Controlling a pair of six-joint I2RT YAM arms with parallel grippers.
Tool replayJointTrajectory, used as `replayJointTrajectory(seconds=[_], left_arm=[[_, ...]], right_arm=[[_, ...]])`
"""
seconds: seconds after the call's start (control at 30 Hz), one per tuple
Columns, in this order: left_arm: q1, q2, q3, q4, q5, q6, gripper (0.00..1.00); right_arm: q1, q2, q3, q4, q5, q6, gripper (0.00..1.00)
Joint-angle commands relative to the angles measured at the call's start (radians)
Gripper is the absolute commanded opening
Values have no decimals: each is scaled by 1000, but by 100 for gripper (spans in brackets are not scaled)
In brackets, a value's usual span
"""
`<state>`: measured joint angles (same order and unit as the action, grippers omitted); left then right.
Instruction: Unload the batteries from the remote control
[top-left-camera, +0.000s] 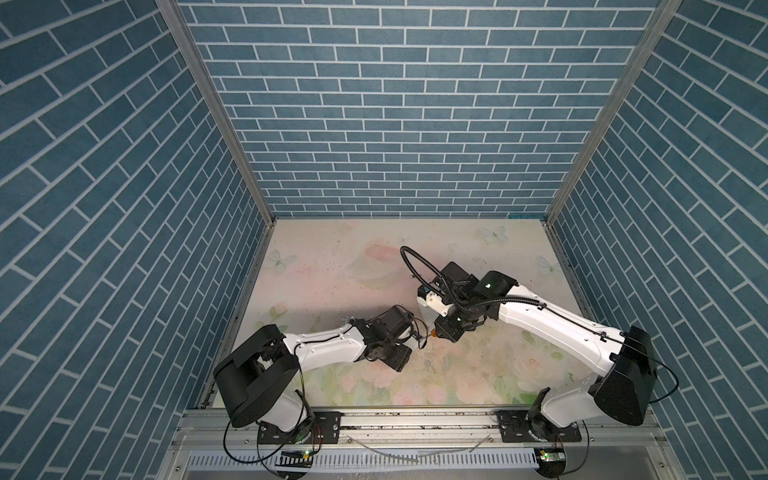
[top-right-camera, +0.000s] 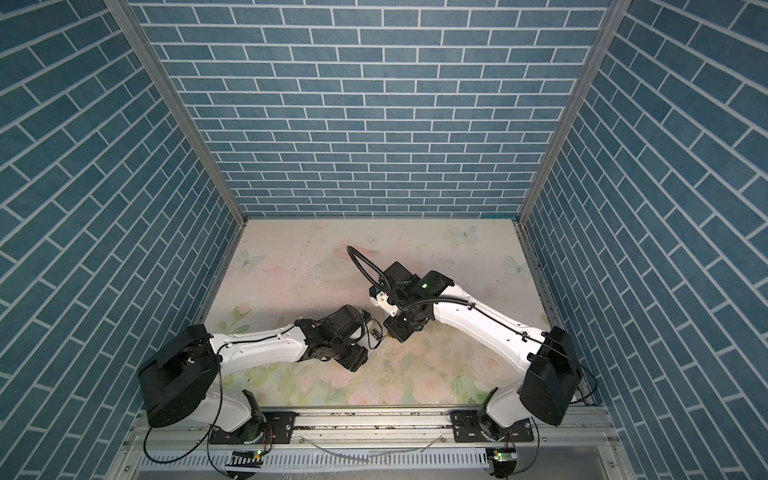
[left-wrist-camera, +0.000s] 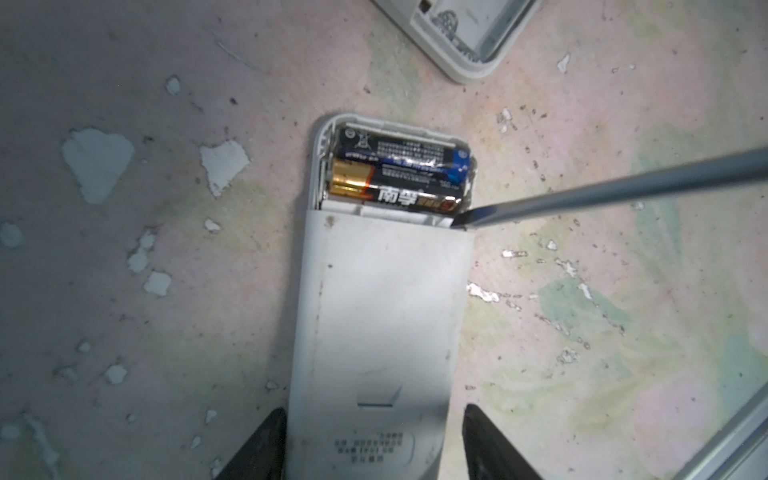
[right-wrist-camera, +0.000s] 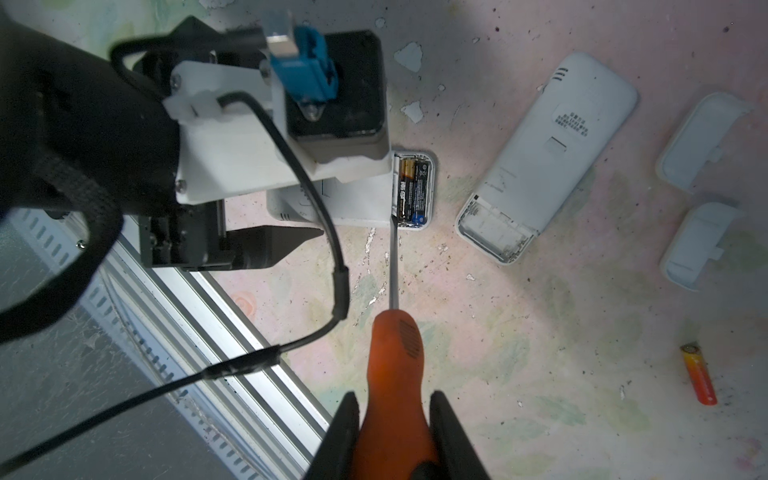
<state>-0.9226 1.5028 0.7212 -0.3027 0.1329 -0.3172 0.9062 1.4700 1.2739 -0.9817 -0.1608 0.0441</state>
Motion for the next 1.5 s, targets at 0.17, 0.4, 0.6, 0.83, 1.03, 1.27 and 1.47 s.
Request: replayJointTrajectory(seconds=[0.17,0.4,0.6,0.83,1.03,1.27,1.47], left_arm=[[-1,3,16,-97,34,-11,68],[37,-137,60,-145,66,-49,72],[131,-245,65,-116,144,-136,75],[265,-289,72,105,341,-427,75],[315,-218,64,556,444,-818,74],[315,-62,106,983,435,-1202,69],[315,22,159,1095,404,-1282,61]], right_arm=[[4,-46,-21,-21,-17,-12,0],[5,-125,-28,-40,16,29,0],[5,-165,-33,-43,63,60,0],[5,-195,-1,50,194,124,0],[4,-214,-15,260,326,163,0],[4,-214,-27,471,390,94,0],[4,-194,-15,512,364,56,0]])
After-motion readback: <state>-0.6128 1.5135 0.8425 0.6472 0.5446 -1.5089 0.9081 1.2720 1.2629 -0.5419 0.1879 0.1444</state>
